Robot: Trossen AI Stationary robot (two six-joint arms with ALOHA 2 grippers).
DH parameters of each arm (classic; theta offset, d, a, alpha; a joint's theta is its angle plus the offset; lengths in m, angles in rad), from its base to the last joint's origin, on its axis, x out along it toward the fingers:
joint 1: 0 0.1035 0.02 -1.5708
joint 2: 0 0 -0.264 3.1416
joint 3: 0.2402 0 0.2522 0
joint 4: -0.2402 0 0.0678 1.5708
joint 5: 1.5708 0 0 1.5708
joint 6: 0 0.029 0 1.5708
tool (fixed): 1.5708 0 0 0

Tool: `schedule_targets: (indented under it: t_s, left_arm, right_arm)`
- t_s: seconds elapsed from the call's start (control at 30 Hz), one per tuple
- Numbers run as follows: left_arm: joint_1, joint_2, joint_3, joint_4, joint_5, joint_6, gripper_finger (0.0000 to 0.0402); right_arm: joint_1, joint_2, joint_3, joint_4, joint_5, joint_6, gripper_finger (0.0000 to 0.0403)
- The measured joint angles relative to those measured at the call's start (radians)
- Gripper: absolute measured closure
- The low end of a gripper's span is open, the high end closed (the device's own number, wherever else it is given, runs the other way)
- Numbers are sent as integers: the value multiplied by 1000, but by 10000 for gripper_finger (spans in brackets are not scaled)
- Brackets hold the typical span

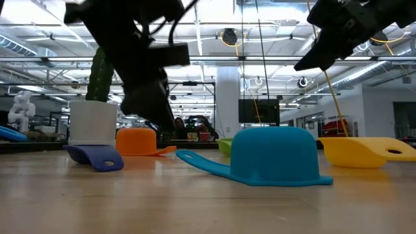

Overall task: Nest measuring cups in basket
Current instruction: Put the orange measuring cup into the white bin

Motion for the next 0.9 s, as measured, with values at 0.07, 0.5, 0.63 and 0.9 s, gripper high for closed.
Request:
schedule_targets:
  t_s: [0.07, 0.5, 0.63, 0.9]
  left_arm:
    - [0, 32, 0, 13, -4, 24, 183]
    - [52, 139, 2, 32, -74, -68, 183]
    - [63, 158, 5, 40, -77, -72, 183]
    - [70, 169, 4, 33, -84, -88, 206]
  right_arm:
    - [0, 0, 0, -8, 1, 0, 403]
    - [0, 0, 0, -4, -4, -26, 403]
    - [0, 0, 0, -4, -4, -28, 403]
    - [0, 0, 0, -4, -5, -27, 403]
